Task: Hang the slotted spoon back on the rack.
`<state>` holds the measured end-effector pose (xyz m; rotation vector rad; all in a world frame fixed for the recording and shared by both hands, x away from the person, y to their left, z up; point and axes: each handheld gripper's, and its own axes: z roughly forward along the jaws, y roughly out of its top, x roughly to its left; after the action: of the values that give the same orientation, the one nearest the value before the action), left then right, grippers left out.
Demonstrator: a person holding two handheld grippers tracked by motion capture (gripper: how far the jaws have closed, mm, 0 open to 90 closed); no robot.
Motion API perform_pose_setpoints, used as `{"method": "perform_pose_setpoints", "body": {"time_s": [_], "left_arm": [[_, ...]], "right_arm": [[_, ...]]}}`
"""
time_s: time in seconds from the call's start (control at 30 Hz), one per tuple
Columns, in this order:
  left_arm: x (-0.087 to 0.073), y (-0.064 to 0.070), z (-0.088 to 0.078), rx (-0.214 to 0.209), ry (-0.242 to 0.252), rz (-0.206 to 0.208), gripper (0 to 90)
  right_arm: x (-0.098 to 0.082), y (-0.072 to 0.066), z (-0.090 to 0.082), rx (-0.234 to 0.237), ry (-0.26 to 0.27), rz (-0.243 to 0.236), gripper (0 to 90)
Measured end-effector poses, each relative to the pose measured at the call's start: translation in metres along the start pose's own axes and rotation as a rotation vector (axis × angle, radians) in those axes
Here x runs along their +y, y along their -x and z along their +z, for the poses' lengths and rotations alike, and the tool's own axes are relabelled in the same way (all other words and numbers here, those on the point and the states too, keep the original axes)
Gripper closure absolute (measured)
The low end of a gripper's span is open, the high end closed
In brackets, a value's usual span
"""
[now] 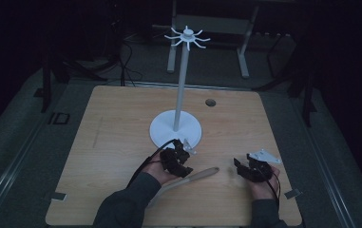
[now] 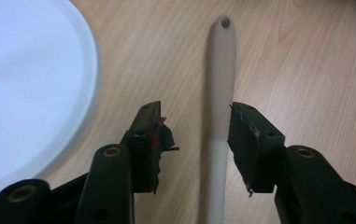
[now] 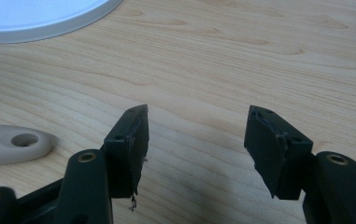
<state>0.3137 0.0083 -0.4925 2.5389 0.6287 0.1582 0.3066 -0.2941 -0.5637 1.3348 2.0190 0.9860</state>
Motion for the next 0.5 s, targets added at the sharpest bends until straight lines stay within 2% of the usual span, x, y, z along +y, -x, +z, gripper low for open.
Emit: {"method": "perform_pose_setpoints", "body": {"time_s": [0.3,0.37,0.4,0.5], "left_arm": [[0.001,0.006,0.016,-0.045,-0.065,0.014,60.3],[0.001,0.006,0.016,-0.045,-0.065,0.014,60.6],[0.001,0.008,0.020,-0.050,-0.086,0.019,60.6],[0.002,0.009,0.025,-0.059,-0.107,0.020,61.6]], "right_arm": [[0.000,0.000,0.000,0.001,-0.001,-0.001,39.7],[0.000,0.000,0.000,0.001,-0.001,-0.002,39.7],[0.000,0.000,0.000,0.001,-0.001,-0.002,39.7],[0.000,0.000,0.000,0.001,-0.001,-0.003,39.7]]}}
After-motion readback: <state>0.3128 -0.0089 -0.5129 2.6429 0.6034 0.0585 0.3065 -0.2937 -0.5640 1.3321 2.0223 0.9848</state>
